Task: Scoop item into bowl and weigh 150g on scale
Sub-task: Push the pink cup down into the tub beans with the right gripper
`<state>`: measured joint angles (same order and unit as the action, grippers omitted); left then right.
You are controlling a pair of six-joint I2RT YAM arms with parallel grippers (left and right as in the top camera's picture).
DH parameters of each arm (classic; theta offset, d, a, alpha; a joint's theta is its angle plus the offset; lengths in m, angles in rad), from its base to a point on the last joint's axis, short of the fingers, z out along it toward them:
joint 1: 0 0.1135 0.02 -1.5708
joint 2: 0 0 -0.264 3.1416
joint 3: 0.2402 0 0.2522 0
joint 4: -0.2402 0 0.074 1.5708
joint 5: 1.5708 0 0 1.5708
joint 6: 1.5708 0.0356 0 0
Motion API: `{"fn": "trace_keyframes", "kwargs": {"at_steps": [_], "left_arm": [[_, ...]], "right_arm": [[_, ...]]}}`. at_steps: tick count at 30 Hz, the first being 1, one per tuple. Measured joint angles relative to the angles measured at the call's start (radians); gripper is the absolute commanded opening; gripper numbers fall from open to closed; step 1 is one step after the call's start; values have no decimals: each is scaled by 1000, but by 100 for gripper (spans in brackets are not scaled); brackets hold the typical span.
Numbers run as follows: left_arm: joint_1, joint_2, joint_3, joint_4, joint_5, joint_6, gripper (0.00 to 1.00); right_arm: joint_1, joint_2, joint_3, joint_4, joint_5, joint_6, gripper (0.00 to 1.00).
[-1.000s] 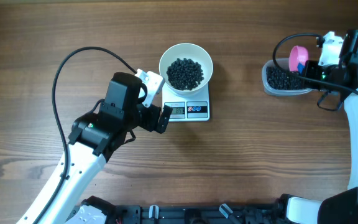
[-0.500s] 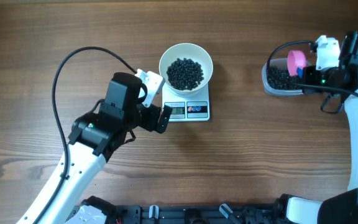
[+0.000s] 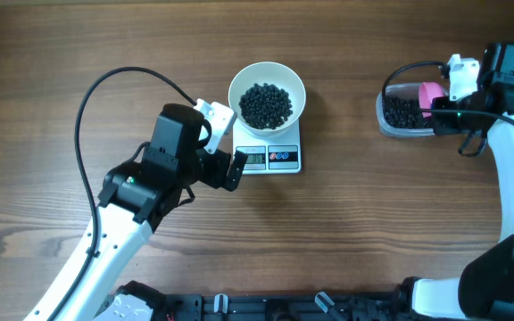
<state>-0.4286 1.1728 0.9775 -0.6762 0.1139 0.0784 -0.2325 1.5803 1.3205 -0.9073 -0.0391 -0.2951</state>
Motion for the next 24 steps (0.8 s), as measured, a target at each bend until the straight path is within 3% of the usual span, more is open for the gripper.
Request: {"fn": "trace_keyframes", "kwargs": {"at_steps": [24], "left_arm": [[0,0,0,0,0,0,100]], "right_arm": [[0,64,0,13,-73,-3,4]]}}
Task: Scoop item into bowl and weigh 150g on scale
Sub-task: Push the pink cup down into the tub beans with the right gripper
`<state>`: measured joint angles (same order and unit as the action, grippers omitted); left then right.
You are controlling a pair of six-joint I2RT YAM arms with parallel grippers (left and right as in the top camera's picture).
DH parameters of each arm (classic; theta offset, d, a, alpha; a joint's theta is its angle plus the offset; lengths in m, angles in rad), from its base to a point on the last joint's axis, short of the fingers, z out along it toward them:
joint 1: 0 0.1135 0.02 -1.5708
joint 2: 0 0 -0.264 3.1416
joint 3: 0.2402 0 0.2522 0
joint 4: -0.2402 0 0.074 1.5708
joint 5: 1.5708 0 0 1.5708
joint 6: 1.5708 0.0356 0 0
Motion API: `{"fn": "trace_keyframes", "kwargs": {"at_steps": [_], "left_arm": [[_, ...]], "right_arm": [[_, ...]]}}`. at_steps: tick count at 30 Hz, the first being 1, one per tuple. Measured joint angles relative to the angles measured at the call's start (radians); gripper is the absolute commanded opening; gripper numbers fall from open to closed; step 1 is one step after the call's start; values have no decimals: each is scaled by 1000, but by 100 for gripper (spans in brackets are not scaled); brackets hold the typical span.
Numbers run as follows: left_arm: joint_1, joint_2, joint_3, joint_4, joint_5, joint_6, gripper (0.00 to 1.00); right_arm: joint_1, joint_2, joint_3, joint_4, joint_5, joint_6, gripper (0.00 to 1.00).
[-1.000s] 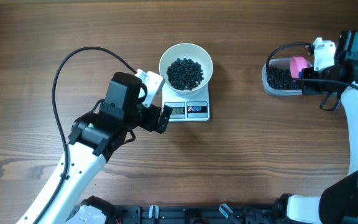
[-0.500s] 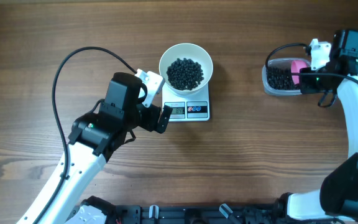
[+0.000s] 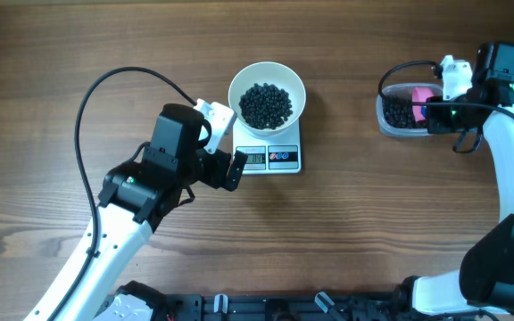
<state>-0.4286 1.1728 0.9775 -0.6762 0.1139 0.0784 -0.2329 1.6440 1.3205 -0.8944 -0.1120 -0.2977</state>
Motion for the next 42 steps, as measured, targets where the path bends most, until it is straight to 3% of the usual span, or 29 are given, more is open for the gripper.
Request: {"fn": "trace_keyframes", "kwargs": {"at_steps": [17,42], "left_arm": [[0,0,0,0,0,0,100],[0,0,0,0,0,0,100]], "right_arm": [[-4,7,0,-53,-125,0,4],[-6,7,0,-87,-151,31,4]]}}
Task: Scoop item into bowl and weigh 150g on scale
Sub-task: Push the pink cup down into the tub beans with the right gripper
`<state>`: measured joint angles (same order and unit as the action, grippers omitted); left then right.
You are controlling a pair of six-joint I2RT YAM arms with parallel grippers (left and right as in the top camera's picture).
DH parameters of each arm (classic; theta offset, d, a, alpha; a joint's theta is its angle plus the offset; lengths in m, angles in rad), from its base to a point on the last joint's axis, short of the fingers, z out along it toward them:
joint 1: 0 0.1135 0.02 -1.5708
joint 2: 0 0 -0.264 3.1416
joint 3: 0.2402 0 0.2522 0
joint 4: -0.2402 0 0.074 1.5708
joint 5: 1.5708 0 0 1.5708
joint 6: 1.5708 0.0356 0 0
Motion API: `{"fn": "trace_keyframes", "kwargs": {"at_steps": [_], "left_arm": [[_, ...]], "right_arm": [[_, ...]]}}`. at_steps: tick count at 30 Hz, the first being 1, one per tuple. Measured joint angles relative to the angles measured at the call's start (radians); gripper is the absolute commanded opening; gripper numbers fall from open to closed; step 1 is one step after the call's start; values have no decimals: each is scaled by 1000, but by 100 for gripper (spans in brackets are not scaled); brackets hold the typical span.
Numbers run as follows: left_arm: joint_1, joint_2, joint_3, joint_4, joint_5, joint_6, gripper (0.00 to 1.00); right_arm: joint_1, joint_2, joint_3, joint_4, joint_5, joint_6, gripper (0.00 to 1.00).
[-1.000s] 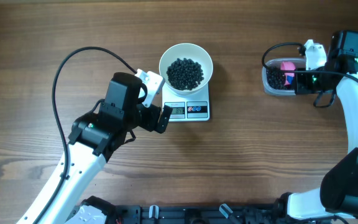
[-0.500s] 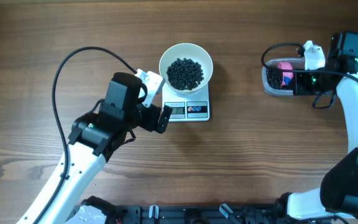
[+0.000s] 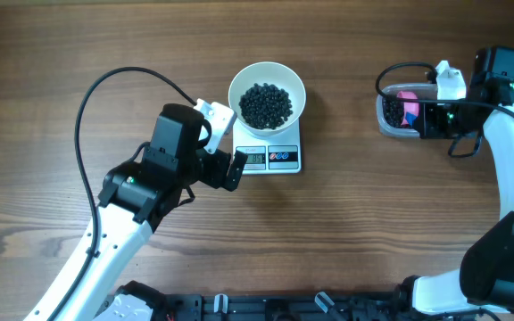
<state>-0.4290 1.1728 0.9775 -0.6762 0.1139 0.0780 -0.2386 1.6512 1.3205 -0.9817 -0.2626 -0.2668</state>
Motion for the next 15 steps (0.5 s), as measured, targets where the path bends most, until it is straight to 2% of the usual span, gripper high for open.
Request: {"fn": "trace_keyframes", "kwargs": {"at_steps": [15], "left_arm": [[0,0,0,0,0,0,100]], "right_arm": [[-6,0,0,-49,-71,-1,4]]}}
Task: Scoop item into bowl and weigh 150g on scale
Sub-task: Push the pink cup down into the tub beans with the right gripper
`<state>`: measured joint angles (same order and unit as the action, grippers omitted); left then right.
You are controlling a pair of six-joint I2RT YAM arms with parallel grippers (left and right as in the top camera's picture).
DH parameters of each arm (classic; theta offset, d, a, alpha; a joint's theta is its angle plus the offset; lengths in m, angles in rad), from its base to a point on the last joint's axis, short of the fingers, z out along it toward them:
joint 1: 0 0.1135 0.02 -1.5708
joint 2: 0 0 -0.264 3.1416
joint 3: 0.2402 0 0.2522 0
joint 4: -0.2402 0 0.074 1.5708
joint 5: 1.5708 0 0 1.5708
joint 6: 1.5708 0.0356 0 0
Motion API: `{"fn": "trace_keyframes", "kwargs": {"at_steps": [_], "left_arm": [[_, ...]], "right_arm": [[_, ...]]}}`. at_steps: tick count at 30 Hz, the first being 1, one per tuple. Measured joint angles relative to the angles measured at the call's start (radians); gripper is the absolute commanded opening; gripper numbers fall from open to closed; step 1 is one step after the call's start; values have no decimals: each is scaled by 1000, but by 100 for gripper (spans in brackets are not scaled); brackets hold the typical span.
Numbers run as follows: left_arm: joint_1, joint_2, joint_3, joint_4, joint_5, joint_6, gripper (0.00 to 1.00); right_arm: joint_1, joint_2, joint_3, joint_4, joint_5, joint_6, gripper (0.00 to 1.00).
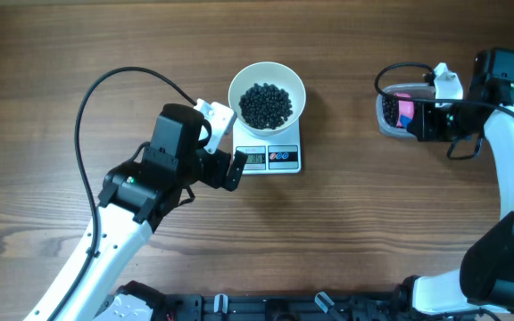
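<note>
A white bowl (pixel 267 95) holding dark beans stands on a small white scale (pixel 271 158) at the table's middle. At the right, a clear container (pixel 389 111) holds more dark beans. My right gripper (pixel 414 118) is over this container, shut on a pink scoop (pixel 406 111) that dips into the beans. My left gripper (pixel 226 150) rests open beside the scale's left edge, touching nothing.
A black cable (pixel 114 85) loops from the left arm across the wooden table (pixel 346 241). Another cable (pixel 398 67) arcs over the container's far side.
My right gripper has shifted slightly left over the container with the pink scoop. The left arm, bowl and scale have not moved.
The right gripper held the pink scoop at the container's right end. It was then further left and lower, and by 0.5 s ago the scoop lay among the beans near the container's left half, where it stays. The left arm has been still throughout.
</note>
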<state>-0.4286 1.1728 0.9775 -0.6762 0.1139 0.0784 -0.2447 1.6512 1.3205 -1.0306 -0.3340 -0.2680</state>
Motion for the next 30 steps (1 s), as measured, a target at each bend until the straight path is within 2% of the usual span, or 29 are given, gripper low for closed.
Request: {"fn": "trace_keyframes", "kwargs": {"at_steps": [15,30], "left_arm": [[0,0,0,0,0,0,100],[0,0,0,0,0,0,100]], "right_arm": [[-98,0,0,-24,-92,-4,4],[-104,0,0,-1,-171,1,4]]}}
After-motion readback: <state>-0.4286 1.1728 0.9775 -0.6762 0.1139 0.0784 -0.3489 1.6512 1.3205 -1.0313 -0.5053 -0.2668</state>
